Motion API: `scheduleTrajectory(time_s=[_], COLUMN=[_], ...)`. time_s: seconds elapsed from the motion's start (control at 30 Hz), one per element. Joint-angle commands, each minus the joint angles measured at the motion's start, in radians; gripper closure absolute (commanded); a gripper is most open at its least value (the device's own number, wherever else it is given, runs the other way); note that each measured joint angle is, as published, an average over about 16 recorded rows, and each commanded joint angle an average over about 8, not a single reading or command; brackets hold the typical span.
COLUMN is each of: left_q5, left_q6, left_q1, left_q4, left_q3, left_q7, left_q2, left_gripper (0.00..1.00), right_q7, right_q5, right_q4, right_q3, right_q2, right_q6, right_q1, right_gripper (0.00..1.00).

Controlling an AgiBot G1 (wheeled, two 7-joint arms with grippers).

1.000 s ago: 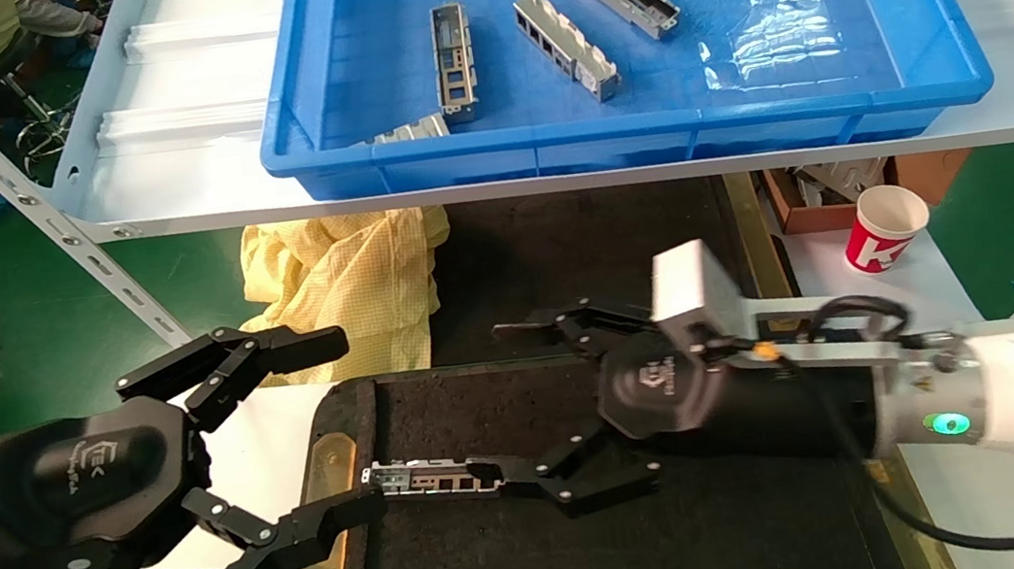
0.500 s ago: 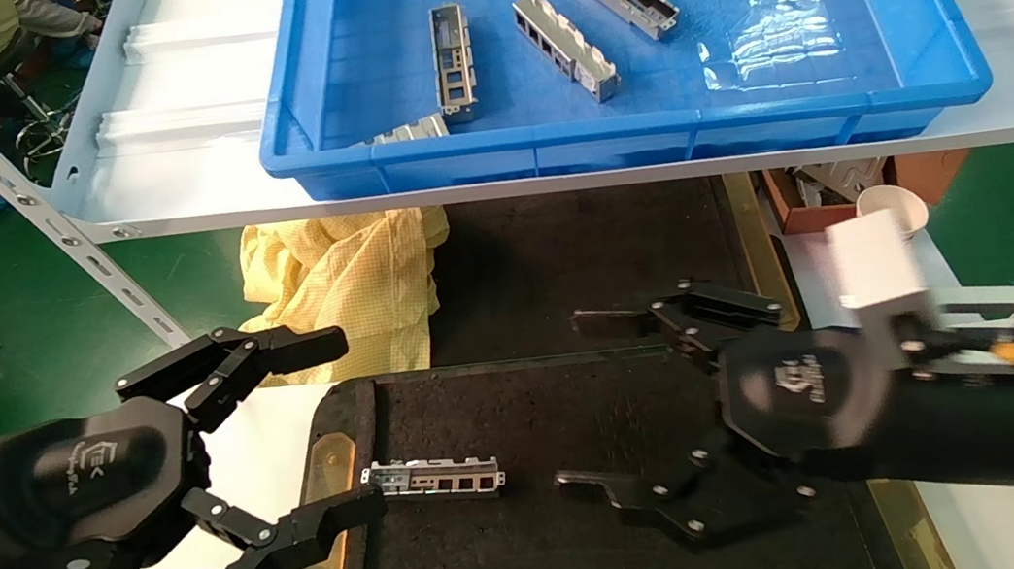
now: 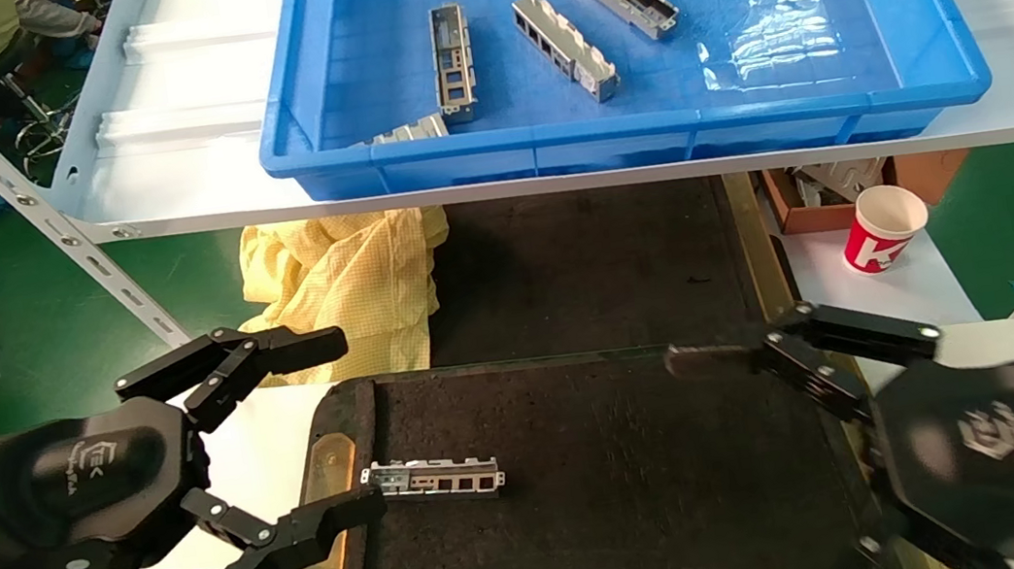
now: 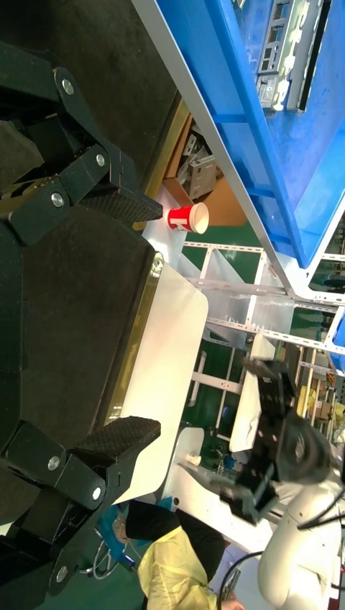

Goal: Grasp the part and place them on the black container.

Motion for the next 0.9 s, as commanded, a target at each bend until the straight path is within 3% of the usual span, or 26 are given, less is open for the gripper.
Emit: scheduleTrajectory(time_s=[0.03, 0.9], left_q5=[0.0, 0.0], left_q6=[0.0, 0.0], left_q1=[0.0, 0.0], left_q4=[0.0, 0.0], left_q3=[0.0, 0.0], left_q7=[0.0, 0.0], left_q2=[0.0, 0.0], left_gripper=[0.0, 0.0], right_q7=[0.015, 0.01], right_q5=[0.001, 0.002], right_q4=[0.026, 0.013], right_q3=[0.027, 0.014], right_q2=[0.021, 0.011], right_q6=[-0.011, -0.005], right_q1=[-0.015, -0.008], right_gripper=[0.0, 0.0])
